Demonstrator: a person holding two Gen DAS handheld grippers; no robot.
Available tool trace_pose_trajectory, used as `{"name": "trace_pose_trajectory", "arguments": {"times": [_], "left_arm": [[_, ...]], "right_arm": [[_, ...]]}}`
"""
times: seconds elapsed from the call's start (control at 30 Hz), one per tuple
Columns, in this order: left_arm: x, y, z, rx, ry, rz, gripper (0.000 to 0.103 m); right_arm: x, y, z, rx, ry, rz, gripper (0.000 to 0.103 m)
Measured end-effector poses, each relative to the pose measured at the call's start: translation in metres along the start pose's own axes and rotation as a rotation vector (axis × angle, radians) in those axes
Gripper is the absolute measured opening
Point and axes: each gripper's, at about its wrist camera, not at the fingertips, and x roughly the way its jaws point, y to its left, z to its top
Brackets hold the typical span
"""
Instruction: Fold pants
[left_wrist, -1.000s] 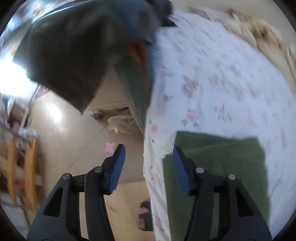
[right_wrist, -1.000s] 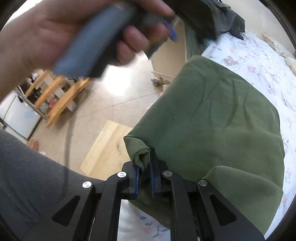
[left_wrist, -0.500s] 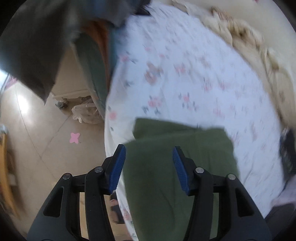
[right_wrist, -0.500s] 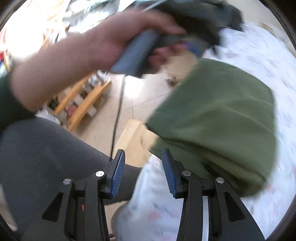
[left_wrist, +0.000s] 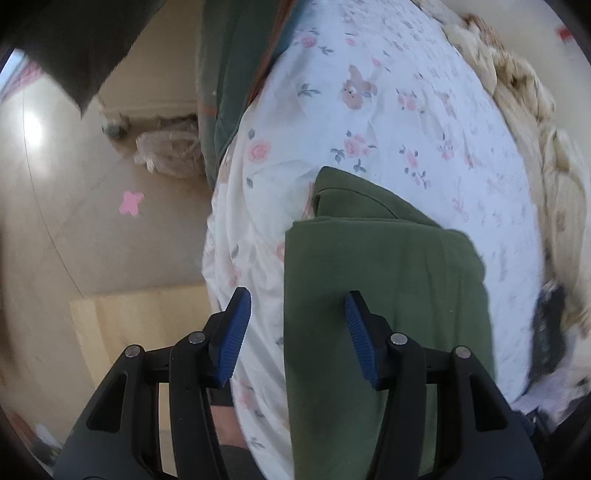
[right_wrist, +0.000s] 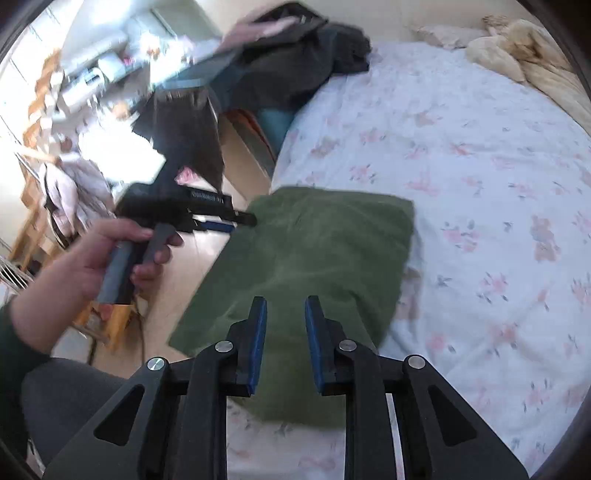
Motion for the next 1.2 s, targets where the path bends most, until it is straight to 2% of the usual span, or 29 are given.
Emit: {"name": "trace_pose_trajectory", "arguments": {"times": [0.1,0.17,0.27,0.3,0.37,0.43,0.47,0.57,0.63,0.67,0.7,0.77,0.83,0.87,0.9,0.93,1.03,1.1,1.2], "left_arm": [[0.006,-0.007,0.001,0.007,-0.004,0.045,0.049],[0.014,-0.007,0.003,0.008,0.003,0.06,0.049],[0.027,-0.012,0.002,0.045,0.004,0.105,0.051],[0.03,-0.014,0.003,0.051,0.007,0.117,0.051],[0.028,-0.016,0.006,0.057,0.006,0.123,0.051],[0.021,-0.013,0.008,0.042,-0.008,0.096,0.051],[0.015,-0.01,0.009,0.023,-0.023,0.069,0.051],[0.0,-0.003,0.009,-0.005,-0.062,-0.002,0.051],[-0.003,-0.001,0.009,-0.01,-0.06,-0.046,0.052],[-0.003,0.001,0.009,-0.011,-0.056,-0.043,0.052],[-0.003,0.002,0.011,-0.013,-0.058,-0.035,0.052],[-0.007,0.005,0.013,-0.032,-0.087,-0.028,0.054],[-0.009,0.008,0.014,-0.07,-0.105,-0.018,0.058],[-0.01,0.009,0.015,-0.093,-0.112,-0.023,0.059],[-0.01,0.01,0.017,-0.108,-0.113,-0.033,0.059],[-0.01,0.009,0.018,-0.117,-0.11,-0.047,0.059],[-0.012,0.002,0.019,-0.108,-0.123,-0.049,0.059],[-0.016,-0.003,0.02,-0.089,-0.143,-0.035,0.059],[-0.018,-0.008,0.022,-0.074,-0.164,-0.023,0.059]], "right_arm": [[0.035,0.006,-0.013,-0.019,0.12,0.008,0.017],[0.038,0.014,-0.03,-0.043,0.147,0.011,0.017],[0.06,0.005,-0.055,0.057,0.23,0.052,0.011],[0.065,0.007,-0.058,0.054,0.238,0.043,0.009],[0.07,0.017,-0.06,-0.016,0.226,-0.01,0.009],[0.058,0.021,-0.058,-0.027,0.195,-0.01,0.01],[0.048,0.021,-0.057,-0.022,0.169,0.017,0.015],[-0.002,0.003,-0.054,0.053,0.035,0.141,0.018],[-0.021,-0.017,-0.051,0.119,-0.016,0.14,0.039],[-0.028,-0.034,-0.05,0.175,-0.031,0.147,0.061],[-0.03,-0.047,-0.05,0.218,-0.034,0.149,0.068],[-0.027,-0.077,-0.056,0.333,-0.03,0.134,0.068],[-0.017,-0.102,-0.064,0.462,-0.001,0.188,0.07],[-0.008,-0.115,-0.075,0.555,0.017,0.232,0.074],[0.001,-0.121,-0.084,0.615,0.032,0.274,0.082],[0.01,-0.125,-0.092,0.651,0.048,0.309,0.085],[0.033,-0.124,-0.108,0.695,0.092,0.376,0.086],[0.047,-0.117,-0.123,0.718,0.127,0.439,0.091],[0.055,-0.113,-0.125,0.722,0.116,0.445,0.092]]}}
